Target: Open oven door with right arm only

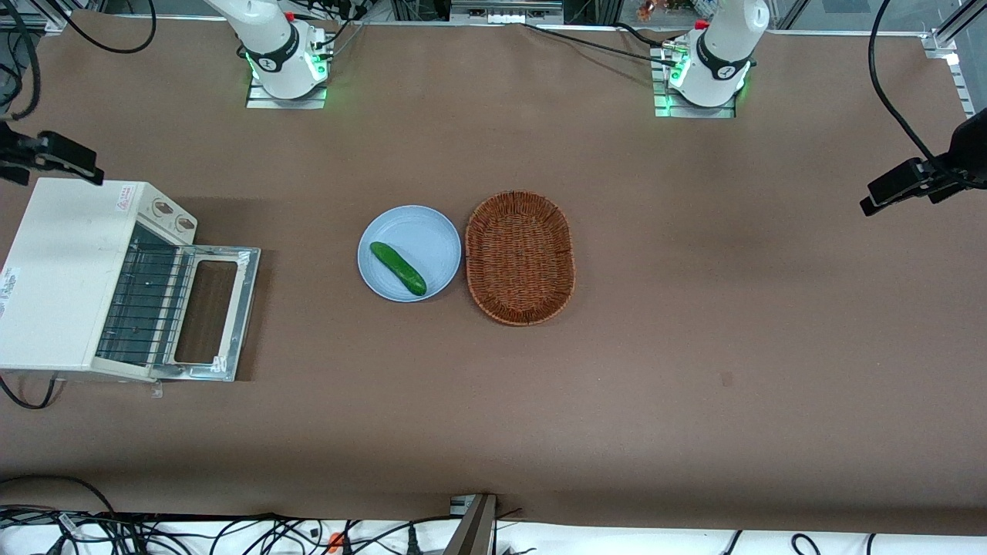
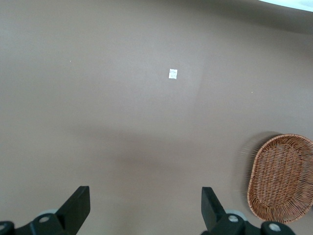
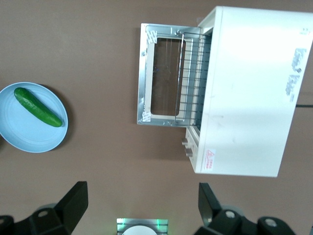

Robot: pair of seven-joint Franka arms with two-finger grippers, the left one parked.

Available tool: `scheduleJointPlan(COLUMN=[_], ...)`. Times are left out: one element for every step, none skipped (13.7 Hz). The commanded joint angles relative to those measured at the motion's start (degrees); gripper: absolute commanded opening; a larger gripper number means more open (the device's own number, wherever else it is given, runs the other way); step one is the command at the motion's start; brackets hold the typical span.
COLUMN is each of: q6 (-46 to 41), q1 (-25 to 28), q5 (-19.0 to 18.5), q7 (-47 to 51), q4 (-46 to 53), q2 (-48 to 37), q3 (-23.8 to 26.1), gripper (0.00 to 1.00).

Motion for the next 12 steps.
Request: scheduleJointPlan(q6=[-0.37, -0.37, -0.46, -0.2, -0.02, 0.07, 0.07, 0.16, 0.16, 0.16, 0.07, 0.07], q1=[-1.16, -1.16, -1.16, -1.16, -1.07, -0.99, -0.99, -0.99, -0.99, -0.99, -0.99, -0.99], q5=[1.3, 1.3, 1.3, 1.3, 1.21, 1.21, 1.21, 1.12, 1.03, 1.03, 0.95, 1.03], q7=[-0.89, -0.89, -0.81, -0.89, -0.89, -0.55, -0.46, -0.28, -0.19, -0.1, -0.19, -0.28], q4=[-4.95, -5.31, -5.22, -4.79, -4.0, -3.56, -3.55, -3.47, -3.38, -3.2, -3.2, -3.2], q2=[-4.92, -5.28, -5.54, -5.2, -4.67, -4.41, -4.23, -4.14, -4.14, -4.14, -4.05, -4.05], q3=[0.38, 0.38, 0.38, 0.38, 0.38, 0.47, 0.47, 0.47, 0.56, 0.56, 0.56, 0.56], gripper=[1.0, 1.0, 1.0, 1.0, 1.0, 1.0, 1.0, 1.0, 1.0, 1.0, 1.0, 1.0])
